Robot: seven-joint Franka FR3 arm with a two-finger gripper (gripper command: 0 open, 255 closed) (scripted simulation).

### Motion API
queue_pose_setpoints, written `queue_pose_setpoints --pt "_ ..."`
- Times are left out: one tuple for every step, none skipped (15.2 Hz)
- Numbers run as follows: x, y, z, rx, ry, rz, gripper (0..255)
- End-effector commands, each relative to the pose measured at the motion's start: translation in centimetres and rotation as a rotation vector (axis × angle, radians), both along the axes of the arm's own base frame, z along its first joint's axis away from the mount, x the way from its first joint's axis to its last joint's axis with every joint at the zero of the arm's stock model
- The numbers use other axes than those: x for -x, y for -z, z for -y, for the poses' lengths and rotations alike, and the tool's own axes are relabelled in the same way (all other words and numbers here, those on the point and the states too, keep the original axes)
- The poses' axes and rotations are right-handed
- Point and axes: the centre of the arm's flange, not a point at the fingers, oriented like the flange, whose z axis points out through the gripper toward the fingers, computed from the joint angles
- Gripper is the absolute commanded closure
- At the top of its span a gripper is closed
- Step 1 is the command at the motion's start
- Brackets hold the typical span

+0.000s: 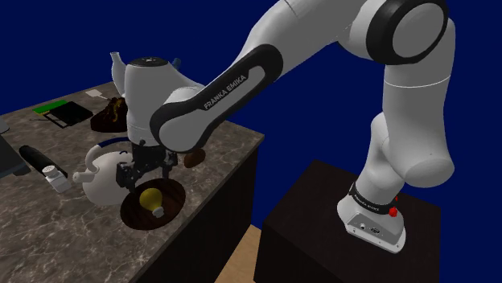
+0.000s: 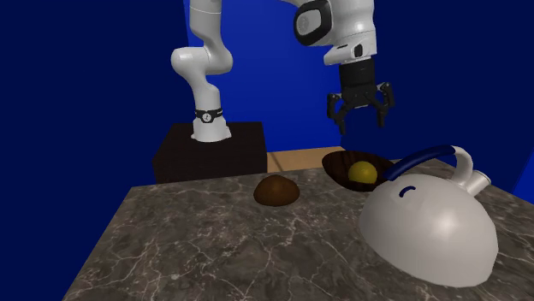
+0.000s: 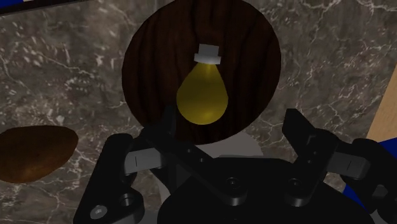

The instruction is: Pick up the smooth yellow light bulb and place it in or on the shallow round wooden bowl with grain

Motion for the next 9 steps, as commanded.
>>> queue_pose_setpoints --pt "0.2 -2.3 0.6 0.0 0.0 0.0 0" --pt "0.3 -3.3 0.8 0.0 0.0 0.0 0" --pt "0.3 -3.3 0.8 0.0 0.0 0.0 0" --pt "0.3 -3.3 0.8 0.0 0.0 0.0 0" --pt "0.3 -3.3 0.8 0.0 0.0 0.0 0" --pt "0.3 -3.3 0.8 0.0 0.0 0.0 0" --pt "0.3 -3.3 0.8 0.0 0.0 0.0 0" --pt "0.3 -3.3 0.8 0.0 0.0 0.0 0" --pt "0.3 -3.3 0.8 0.0 0.0 0.0 0"
